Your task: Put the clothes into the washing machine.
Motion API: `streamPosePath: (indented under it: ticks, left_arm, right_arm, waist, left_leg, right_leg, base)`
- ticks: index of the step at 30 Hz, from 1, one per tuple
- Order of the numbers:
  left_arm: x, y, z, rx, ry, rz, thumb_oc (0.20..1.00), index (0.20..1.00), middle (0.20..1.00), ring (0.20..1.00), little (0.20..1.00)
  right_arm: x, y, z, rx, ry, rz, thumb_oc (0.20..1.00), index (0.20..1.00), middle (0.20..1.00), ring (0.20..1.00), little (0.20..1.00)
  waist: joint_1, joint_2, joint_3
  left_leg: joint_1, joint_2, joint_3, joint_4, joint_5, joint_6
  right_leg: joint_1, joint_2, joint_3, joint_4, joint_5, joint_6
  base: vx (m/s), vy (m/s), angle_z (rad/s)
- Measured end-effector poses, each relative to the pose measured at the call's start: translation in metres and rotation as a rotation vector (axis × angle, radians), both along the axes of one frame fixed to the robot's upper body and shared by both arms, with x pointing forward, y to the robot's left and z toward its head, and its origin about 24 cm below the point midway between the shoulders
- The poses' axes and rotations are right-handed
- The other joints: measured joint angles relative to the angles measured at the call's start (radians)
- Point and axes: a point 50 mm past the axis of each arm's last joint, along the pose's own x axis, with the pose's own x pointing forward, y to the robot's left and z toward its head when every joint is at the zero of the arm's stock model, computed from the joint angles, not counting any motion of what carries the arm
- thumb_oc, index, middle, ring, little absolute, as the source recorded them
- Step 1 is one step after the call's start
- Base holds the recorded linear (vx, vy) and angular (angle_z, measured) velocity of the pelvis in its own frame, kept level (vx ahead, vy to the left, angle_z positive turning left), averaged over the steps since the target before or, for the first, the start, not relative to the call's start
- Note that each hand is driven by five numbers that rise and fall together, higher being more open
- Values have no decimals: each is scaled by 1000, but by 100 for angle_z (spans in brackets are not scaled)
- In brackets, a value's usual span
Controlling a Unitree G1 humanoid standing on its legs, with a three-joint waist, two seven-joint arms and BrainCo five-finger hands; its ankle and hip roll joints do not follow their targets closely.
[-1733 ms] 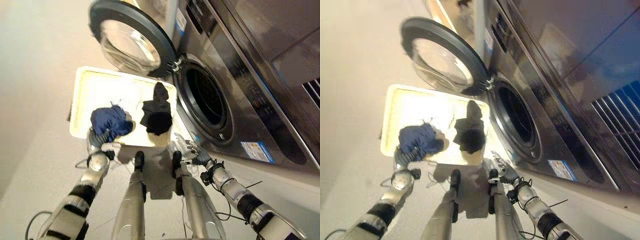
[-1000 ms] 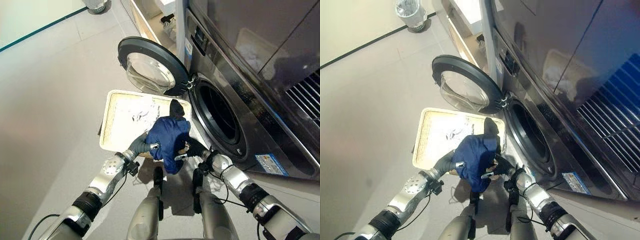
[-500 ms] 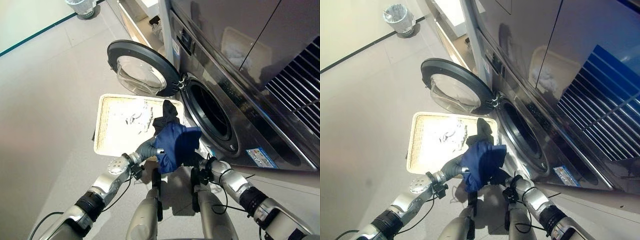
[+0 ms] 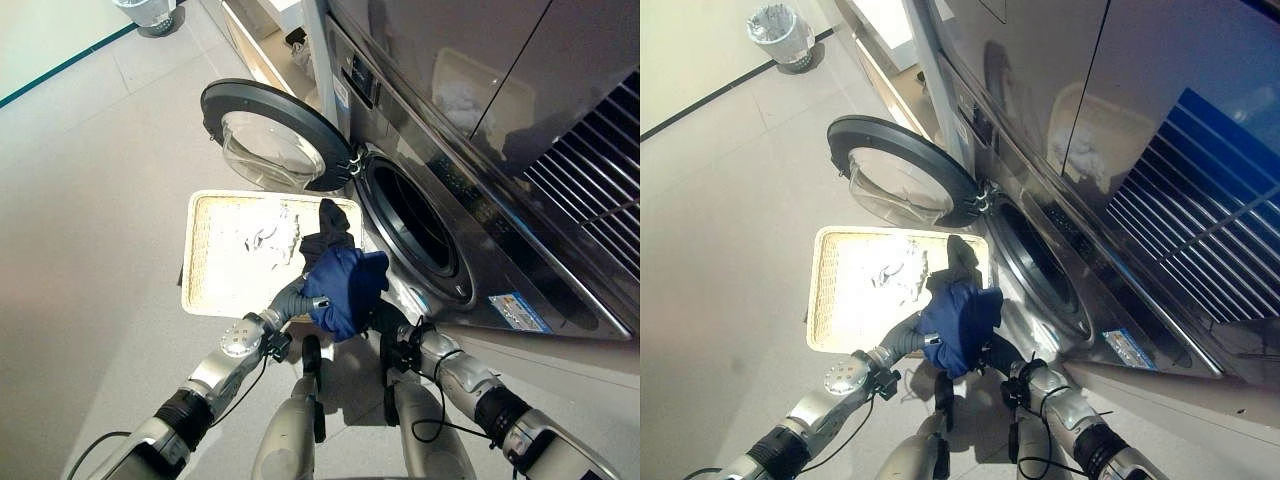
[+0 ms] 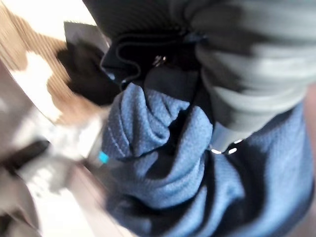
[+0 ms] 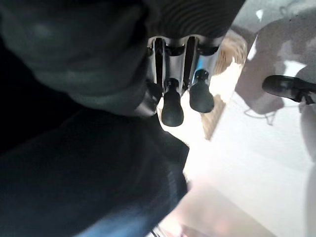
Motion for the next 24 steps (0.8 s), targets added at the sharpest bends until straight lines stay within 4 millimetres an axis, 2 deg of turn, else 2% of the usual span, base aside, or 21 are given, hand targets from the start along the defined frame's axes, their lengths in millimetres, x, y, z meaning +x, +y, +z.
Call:
streamPosePath:
  ticks: [2,6,7,12,16,21,24]
  left_arm:
    - [-2,7,-11,78,21,44,200,200,200,200,200]
    - [-3,11,-20,119,31,117,200,200,200,200,200]
    - [-3,13,-21,125,31,135,1000,1000,1000,1000,1000]
    - [1,27,-31,202,-2,397,1000,1000,1000,1000,1000]
    - [-1,37,-37,226,-12,541,1000,1000,1000,1000,1000]
    - [5,46,-25,179,-102,705,1000,1000,1000,1000,1000]
    - [7,47,-17,39,-124,758,1000,1000,1000,1000,1000]
  right_arm:
    - [4,-5,1,31,-6,-60,200,200,200,200,200]
    - [4,-6,-2,49,-6,-95,200,200,200,200,200]
    - [4,-4,-2,53,-5,-96,200,200,200,200,200]
    - [17,-2,13,129,-75,-152,200,200,200,200,200]
    - [27,-3,25,178,-113,-196,200,200,200,200,200]
    - [39,-8,34,294,-105,-300,200,200,200,200,200]
    - [46,-8,40,361,-95,-343,200,200,200,200,200]
  waist:
    - [1,0,1]
    - [3,0,3]
    - [3,0,4]
    - [3,0,16]
    - [5,0,17]
    - [27,2,18]
    - [29,5,20]
  left_leg:
    - [-2,0,5,-5,0,0]
    - [-2,0,23,-14,0,0]
    - [-2,1,23,-16,0,0]
    - [-20,1,24,-16,0,0]
    - [-43,1,23,-10,1,1]
    - [-80,-5,22,0,2,3]
    - [-113,-13,20,11,6,7]
  right_leg:
    - [-8,1,5,1,0,0]
    - [-21,-1,8,2,1,1]
    - [-22,-1,8,3,1,1]
    - [-42,0,10,8,1,1]
    - [-64,1,9,12,2,0]
    - [-111,-6,12,43,-3,-1]
    - [-150,-14,11,69,-8,0]
  base:
    - [48,30,-9]
    - [26,11,-12]
    - [22,-13,-7]
    - [26,-35,-2]
    - [25,-35,1]
    - [47,7,0]
    - [41,38,3]
